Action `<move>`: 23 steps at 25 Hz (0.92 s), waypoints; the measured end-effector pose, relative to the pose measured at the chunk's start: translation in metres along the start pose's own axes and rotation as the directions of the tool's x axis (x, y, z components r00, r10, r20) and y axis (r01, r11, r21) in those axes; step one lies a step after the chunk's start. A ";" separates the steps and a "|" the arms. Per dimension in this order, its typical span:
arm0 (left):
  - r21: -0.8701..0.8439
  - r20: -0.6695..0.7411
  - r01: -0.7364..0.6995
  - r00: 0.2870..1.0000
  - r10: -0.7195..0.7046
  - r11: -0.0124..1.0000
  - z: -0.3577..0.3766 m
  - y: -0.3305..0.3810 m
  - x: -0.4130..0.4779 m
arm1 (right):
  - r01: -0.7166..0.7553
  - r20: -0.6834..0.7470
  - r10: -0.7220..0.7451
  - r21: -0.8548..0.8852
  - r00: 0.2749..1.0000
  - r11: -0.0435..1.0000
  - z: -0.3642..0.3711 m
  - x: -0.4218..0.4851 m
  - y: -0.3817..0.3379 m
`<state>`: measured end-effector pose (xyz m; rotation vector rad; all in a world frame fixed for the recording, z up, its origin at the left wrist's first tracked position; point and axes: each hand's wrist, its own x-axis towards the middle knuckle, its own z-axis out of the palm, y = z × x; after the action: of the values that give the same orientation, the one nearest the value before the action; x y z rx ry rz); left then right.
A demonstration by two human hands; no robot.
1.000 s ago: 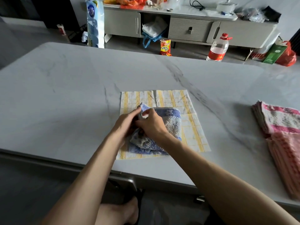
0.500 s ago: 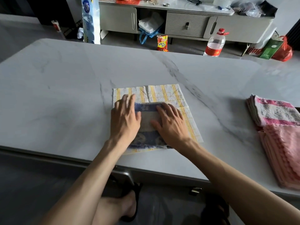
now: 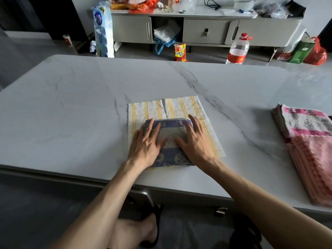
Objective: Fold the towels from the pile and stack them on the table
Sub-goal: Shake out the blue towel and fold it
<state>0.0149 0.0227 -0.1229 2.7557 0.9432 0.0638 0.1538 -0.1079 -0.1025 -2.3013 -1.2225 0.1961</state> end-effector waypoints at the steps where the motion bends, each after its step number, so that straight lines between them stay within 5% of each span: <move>1: 0.015 0.006 -0.004 1.000 0.004 1.000 -0.004 0.001 -0.002 | -0.062 -0.062 0.067 0.082 0.996 0.995 -0.005 -0.004 0.000; 6: 0.011 0.053 -0.024 0.998 0.023 1.000 -0.014 0.004 -0.007 | -0.397 0.177 0.376 0.106 0.910 0.912 -0.023 0.003 -0.002; 9: 0.028 0.040 -0.007 0.999 0.006 1.000 -0.010 0.003 -0.002 | -0.489 0.307 0.390 0.388 0.868 0.781 -0.031 0.015 -0.014; 12: -0.316 0.000 -0.004 1.000 0.004 0.949 -0.025 -0.001 -0.003 | -0.505 0.419 0.297 0.578 0.858 0.641 -0.038 0.016 -0.039; 15: -0.699 -0.028 0.110 0.983 -0.180 0.706 -0.056 -0.004 -0.007 | -0.484 0.421 0.248 0.677 0.873 0.555 -0.055 0.010 -0.069; 17: -0.831 0.116 0.267 0.941 -0.319 0.487 -0.076 -0.004 -0.009 | -0.459 0.391 0.242 0.733 0.888 0.501 -0.076 0.012 -0.084; 20: -0.897 0.435 0.441 0.882 -0.183 -0.005 -0.100 0.005 -0.017 | -0.415 0.350 0.224 0.785 0.910 0.461 -0.121 0.011 -0.094; 23: -0.887 0.456 0.448 0.889 -0.051 -0.115 -0.120 0.042 -0.030 | -0.411 0.321 0.264 0.791 0.910 0.454 -0.165 0.000 -0.074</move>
<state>0.0029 -0.0036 0.0040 1.0096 0.7683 0.2043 0.1592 -0.1369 0.0758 -1.5869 -0.4657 0.9246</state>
